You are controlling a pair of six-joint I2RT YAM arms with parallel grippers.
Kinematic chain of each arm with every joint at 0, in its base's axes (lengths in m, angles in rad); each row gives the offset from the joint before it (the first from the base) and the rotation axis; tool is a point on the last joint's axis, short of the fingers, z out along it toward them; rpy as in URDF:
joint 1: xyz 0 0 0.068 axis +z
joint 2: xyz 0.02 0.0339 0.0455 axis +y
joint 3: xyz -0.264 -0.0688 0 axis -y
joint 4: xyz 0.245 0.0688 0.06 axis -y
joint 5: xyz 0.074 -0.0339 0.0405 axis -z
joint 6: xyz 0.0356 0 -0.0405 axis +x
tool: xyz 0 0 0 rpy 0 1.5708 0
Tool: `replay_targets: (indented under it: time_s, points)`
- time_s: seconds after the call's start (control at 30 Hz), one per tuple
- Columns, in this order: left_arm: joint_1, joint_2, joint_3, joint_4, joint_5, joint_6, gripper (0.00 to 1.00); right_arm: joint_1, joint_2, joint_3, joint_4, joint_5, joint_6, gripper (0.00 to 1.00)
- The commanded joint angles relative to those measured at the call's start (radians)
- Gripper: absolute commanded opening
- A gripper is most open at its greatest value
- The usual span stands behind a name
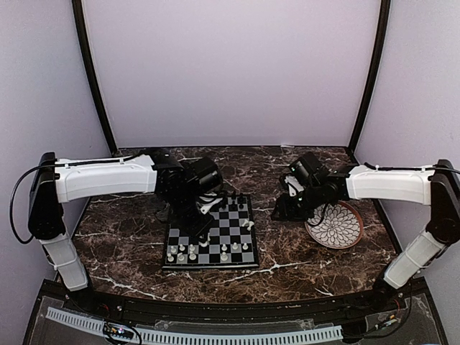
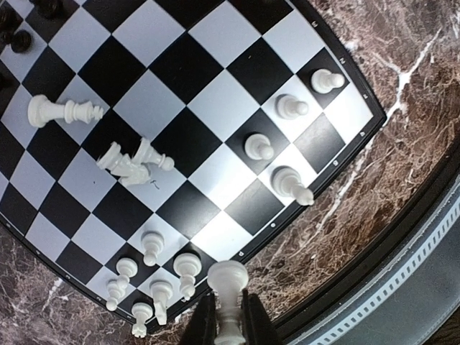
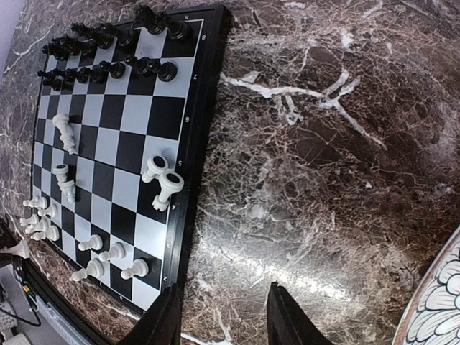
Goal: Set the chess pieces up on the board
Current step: Place the king at d1.
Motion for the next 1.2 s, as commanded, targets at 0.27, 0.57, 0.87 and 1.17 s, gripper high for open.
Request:
replay_targets:
  time_s: [0.27,0.57,0.87,1.17]
  points:
    - [-0.010,0.000,-0.133,0.069,0.035,-0.070,0.00,0.011,0.042,0.060,-0.004,0.013,-0.040,0.42]
    - [-0.010,0.027,-0.134,0.098,0.033,-0.081,0.00,0.011,0.051,0.066,-0.014,0.006,-0.050,0.42]
    - [-0.011,0.039,-0.152,0.105,0.031,-0.106,0.00,0.011,0.053,0.065,-0.016,0.000,-0.052,0.42]
    - [-0.011,0.047,-0.158,0.107,0.031,-0.109,0.00,0.011,0.051,0.053,-0.005,-0.009,-0.043,0.42]
